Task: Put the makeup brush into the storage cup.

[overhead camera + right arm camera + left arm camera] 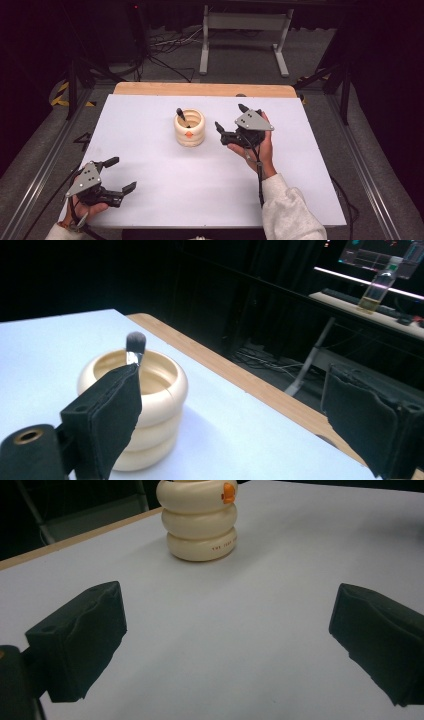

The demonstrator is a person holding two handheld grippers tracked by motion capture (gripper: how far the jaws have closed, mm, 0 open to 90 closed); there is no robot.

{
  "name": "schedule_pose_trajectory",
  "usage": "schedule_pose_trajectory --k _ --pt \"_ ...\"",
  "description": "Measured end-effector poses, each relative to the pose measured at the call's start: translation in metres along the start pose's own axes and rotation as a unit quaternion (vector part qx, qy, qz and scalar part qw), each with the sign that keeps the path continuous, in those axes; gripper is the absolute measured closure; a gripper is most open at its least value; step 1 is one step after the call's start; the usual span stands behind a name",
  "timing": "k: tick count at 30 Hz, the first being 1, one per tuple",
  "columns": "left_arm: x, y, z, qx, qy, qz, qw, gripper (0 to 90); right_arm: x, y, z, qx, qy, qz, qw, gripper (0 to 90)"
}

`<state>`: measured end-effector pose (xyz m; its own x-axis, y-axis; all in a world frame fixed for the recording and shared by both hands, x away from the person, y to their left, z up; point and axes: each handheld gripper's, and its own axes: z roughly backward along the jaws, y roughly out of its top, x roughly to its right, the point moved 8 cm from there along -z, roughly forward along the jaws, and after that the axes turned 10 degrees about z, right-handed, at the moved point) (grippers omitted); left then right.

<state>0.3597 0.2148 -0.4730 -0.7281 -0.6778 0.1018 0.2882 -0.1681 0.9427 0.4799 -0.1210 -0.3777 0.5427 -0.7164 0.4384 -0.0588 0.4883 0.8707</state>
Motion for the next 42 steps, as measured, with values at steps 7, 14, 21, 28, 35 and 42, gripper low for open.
schedule_pose_trajectory --k 7,14,21,28,35,42 --pt "0.000 0.000 -0.001 0.000 0.000 0.003 1.0000 2.8 0.000 -0.007 0.006 -0.002 0.000 0.004 1.0000 10.1" --pt "0.000 -0.001 -0.001 -0.001 0.001 0.001 1.0000 2.8 0.002 -0.014 0.014 -0.005 0.002 0.007 1.0000 10.0" --pt "0.001 0.000 -0.001 -0.001 0.003 -0.001 1.0000 2.8 0.007 -0.019 0.025 -0.008 -0.006 0.013 0.9999 9.8" --pt "0.001 0.000 -0.001 -0.001 0.003 -0.001 1.0000 2.8 0.010 -0.025 0.037 -0.010 -0.010 0.020 0.9997 9.8" --pt "0.001 0.000 0.000 -0.001 0.003 0.001 1.0000 2.8 0.014 -0.030 0.045 -0.006 -0.012 0.018 0.9998 9.8" --pt "0.001 0.000 0.000 -0.001 0.003 0.000 1.0000 2.8 0.015 -0.043 0.052 -0.008 -0.006 0.014 0.9999 8.7"
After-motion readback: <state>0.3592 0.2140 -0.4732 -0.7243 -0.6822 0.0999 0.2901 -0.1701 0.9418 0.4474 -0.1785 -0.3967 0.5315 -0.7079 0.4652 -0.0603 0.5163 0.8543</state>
